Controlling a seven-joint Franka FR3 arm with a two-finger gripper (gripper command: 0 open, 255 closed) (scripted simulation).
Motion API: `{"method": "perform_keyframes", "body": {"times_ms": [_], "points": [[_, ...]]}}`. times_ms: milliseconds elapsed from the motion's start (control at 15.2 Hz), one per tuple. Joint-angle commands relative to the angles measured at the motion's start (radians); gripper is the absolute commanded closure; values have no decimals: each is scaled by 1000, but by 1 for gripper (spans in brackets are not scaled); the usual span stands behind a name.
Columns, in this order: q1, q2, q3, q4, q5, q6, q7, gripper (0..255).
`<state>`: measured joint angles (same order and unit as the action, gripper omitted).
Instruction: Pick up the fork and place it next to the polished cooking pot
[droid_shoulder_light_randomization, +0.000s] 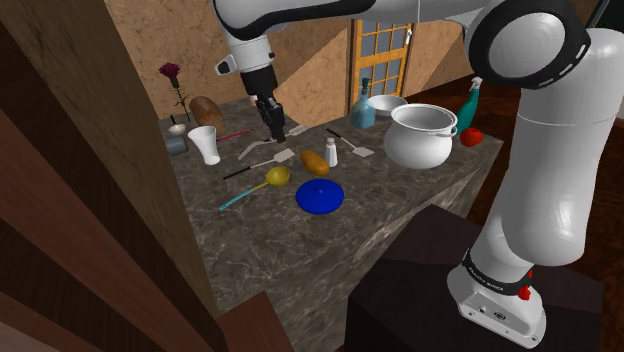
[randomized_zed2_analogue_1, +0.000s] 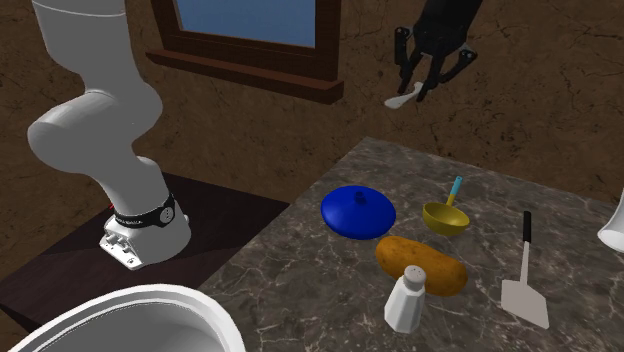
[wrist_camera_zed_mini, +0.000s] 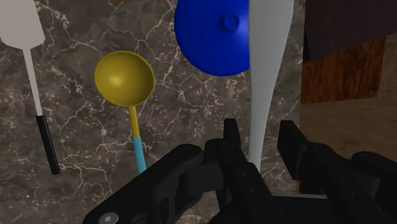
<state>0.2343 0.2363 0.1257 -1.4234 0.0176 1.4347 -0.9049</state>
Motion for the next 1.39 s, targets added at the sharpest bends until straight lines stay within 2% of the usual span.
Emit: {"method": "perform_keyframes", "body": {"times_ms": [0, 660, 1320], "points": [[-30, -30, -18, -37, -3, 6, -49, 255], [-160, -102, -114, -130, -34, 26, -275, 255], [-287, -72, -214, -93, -69, 27, -503, 255]]}}
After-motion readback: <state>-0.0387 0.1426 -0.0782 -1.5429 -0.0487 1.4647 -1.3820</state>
